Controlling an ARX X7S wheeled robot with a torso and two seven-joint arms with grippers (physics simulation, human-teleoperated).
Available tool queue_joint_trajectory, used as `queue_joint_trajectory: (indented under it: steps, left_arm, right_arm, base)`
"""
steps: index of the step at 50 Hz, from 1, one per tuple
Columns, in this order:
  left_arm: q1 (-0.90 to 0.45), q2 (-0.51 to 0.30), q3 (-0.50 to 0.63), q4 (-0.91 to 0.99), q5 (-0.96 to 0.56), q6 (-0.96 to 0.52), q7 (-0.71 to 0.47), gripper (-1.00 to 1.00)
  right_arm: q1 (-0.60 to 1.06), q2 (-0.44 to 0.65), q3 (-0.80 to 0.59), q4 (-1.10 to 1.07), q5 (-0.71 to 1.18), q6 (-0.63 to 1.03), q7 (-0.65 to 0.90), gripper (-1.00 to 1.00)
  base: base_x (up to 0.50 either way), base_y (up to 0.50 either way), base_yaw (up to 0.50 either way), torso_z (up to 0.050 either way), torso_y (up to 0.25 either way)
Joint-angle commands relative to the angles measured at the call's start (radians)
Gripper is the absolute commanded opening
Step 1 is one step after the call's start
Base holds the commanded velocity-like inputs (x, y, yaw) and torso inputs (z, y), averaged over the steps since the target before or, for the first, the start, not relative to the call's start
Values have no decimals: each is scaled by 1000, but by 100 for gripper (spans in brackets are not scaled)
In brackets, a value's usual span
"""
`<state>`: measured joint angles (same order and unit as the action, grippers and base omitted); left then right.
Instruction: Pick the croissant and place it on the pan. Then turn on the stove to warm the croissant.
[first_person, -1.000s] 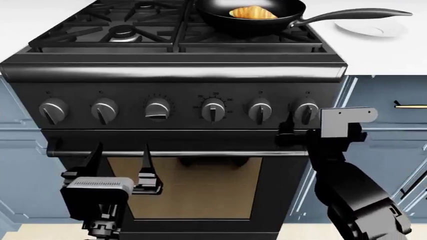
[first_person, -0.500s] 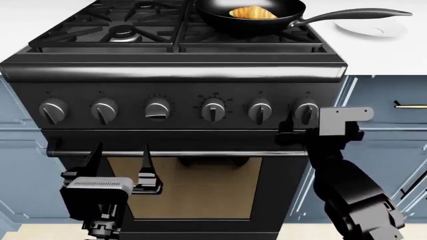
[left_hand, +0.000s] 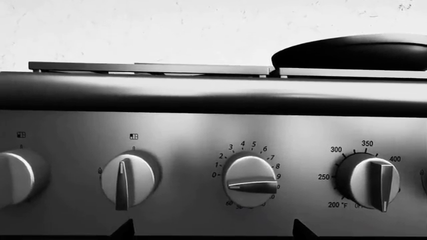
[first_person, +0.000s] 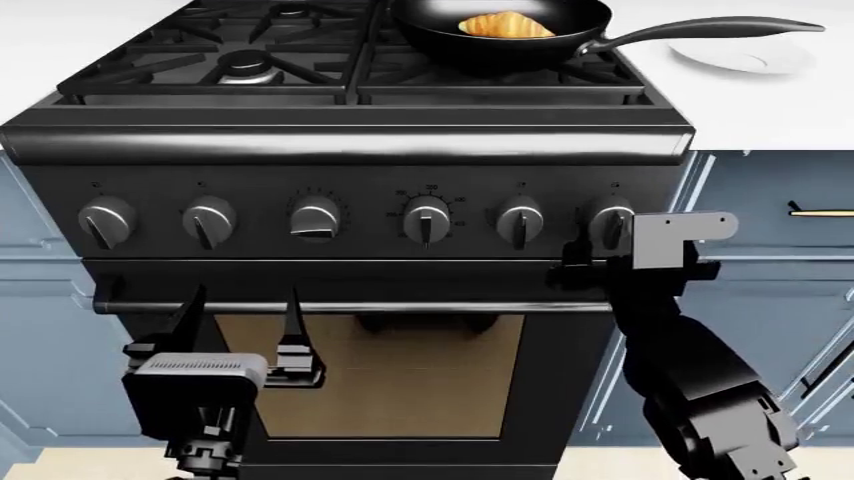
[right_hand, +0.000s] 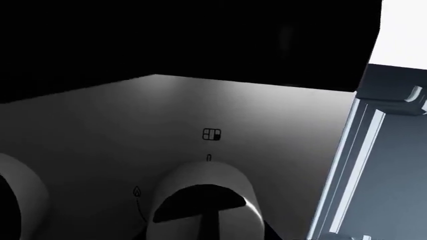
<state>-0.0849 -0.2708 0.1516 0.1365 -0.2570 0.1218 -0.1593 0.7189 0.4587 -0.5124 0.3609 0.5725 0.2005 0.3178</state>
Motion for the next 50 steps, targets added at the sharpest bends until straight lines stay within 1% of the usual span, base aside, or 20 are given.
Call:
queue_joint_trajectory:
  steps: [1,18,24,50]
  left_arm:
    - [0,-4,4,0,-4,0,-3,100]
    - [1,-9,11,1,-9,3,-7,100]
    - [-2,-9,15,-10,-9,4,-7,100]
    - [-8,-14,24,-18,-14,-2,-17,100]
  right_arm:
    - [3,-1,-2,2,-7,0,-6,-100]
    - [-4,24,-14,-63,-21,27,20,-100]
    - [5,60,-51,-124,-50,83,29,-100]
    - [55,91,-123,-141,-99,162,-10,-100]
  base:
    - [0,0,0,0,0]
    - [-3,1,0,0,0]
    - [-10,1,-4,0,4]
    - [-8,1,-3,0,5]
